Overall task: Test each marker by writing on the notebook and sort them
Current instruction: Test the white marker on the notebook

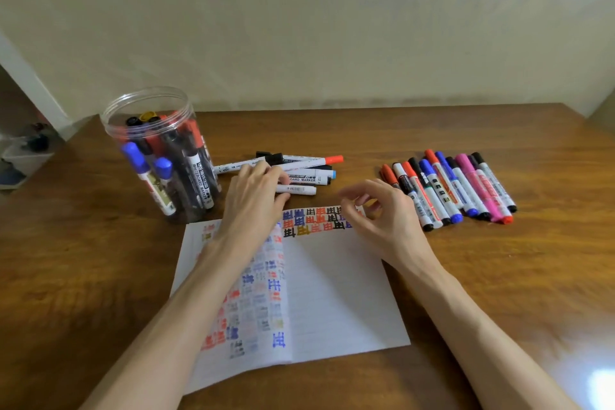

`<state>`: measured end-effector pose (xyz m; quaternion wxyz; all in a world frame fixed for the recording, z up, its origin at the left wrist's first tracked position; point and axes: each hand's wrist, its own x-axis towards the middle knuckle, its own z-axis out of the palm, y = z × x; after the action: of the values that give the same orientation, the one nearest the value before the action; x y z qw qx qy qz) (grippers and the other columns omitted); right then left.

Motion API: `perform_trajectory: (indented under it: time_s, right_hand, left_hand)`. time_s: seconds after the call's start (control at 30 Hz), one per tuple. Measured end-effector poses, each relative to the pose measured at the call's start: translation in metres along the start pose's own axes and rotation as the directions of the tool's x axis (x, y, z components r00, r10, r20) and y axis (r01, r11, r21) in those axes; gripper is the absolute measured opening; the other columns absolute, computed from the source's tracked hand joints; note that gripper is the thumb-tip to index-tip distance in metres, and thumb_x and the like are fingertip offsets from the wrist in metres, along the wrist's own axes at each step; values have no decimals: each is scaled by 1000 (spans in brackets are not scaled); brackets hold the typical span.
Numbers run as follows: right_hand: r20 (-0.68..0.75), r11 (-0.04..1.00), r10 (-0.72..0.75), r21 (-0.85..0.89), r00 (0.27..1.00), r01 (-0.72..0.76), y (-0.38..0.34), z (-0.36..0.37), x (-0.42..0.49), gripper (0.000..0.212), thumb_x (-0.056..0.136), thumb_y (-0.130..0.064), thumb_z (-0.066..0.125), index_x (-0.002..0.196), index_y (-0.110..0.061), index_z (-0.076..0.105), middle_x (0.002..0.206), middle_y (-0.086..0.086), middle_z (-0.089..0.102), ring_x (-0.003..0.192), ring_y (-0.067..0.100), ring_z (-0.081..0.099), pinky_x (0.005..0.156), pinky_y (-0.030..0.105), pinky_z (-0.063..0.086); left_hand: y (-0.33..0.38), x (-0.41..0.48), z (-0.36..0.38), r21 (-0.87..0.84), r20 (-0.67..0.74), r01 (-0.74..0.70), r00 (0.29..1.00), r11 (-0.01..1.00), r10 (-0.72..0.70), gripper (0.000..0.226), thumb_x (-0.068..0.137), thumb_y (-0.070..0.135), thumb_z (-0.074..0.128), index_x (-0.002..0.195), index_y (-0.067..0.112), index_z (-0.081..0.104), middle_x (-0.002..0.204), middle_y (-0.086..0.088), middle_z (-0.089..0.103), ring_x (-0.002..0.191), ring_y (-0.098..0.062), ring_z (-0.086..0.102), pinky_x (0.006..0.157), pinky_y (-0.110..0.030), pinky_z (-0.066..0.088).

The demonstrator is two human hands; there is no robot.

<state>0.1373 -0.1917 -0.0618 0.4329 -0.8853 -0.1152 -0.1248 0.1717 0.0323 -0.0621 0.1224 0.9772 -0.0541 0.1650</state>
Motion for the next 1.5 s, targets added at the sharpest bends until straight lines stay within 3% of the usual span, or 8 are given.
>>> perform_trajectory:
  time_s: [0.23, 0.43, 0.6, 0.83, 1.03, 1.13, 1.27, 1.5]
  right_hand:
    - [-19, 999, 39, 24, 999, -38, -1, 2, 1, 25, 96, -33, 75, 119, -24, 74, 98, -15, 71, 93, -1, 66, 71, 14, 54]
    - [53, 881, 82, 464, 995, -97, -20, -4, -4, 23, 95, -27, 75, 111, -10, 77, 85, -7, 79, 79, 4, 74, 68, 18, 56]
    - [-20, 779, 246, 598, 969, -186, -18, -12, -1, 28, 94, -40, 74, 89, -13, 77, 74, 2, 67, 70, 12, 60, 74, 34, 51]
    - [2, 607, 312, 769, 950, -201, -22, -9, -3, 32, 93, -42, 73, 96, -11, 79, 75, 4, 60, 73, 15, 52, 77, 34, 45]
    - [107, 764, 221, 599, 969, -240, -27, 3, -7, 46, 96, -44, 72, 73, -4, 73, 74, 13, 71, 69, 21, 63, 75, 36, 55]
    - [121, 789, 157, 581, 980, -198, -27, -4, -4, 46, 98, -41, 70, 81, 1, 76, 73, 10, 71, 69, 20, 64, 73, 33, 54]
    - [120, 836, 71, 534, 990, -125, -30, -11, -3, 38, 99, -39, 69, 81, -6, 77, 74, 9, 71, 71, 24, 65, 73, 37, 52]
    - [146, 836, -39, 547, 989, -47, -33, -18, -5, 28, 98, -31, 67, 91, -6, 76, 77, 6, 70, 74, 20, 65, 72, 31, 54]
  left_hand:
    - [2, -4, -4, -227, -117, -153, 985, 962, 129, 18, 94, 31, 70, 109, 21, 67, 110, 8, 70, 108, -14, 61, 100, -30, 37]
    - [27, -22, -15, -419, -210, -377, 925, 826, 316, 23, 91, 26, 71, 111, 16, 68, 105, 9, 70, 99, -7, 64, 93, -35, 54]
    - [23, -28, -28, -464, -98, -292, 955, 836, 279, 37, 91, 31, 74, 126, 20, 68, 114, 10, 71, 97, -3, 68, 83, -26, 61]
    - [16, -38, -34, -445, -128, -242, 970, 862, 206, 33, 96, 33, 62, 124, 16, 70, 116, 6, 72, 96, -8, 69, 78, -29, 61]
    - [19, -44, -29, -457, -46, -300, 948, 838, 314, 27, 103, 32, 54, 116, 14, 68, 101, 9, 69, 87, -6, 65, 70, -26, 53]
    - [17, -47, -31, -537, 44, -211, 960, 817, 276, 21, 107, 32, 50, 108, 18, 66, 88, 19, 64, 79, -5, 63, 62, -15, 42]
    - [20, -46, -42, -666, 163, -94, 949, 740, 268, 24, 107, 39, 48, 100, 27, 68, 81, 12, 69, 77, -13, 65, 62, -33, 49]
    - [17, -43, -55, -774, 281, -13, 889, 633, 361, 34, 107, 38, 49, 78, 27, 64, 67, 9, 55, 65, -7, 53, 66, -30, 48]
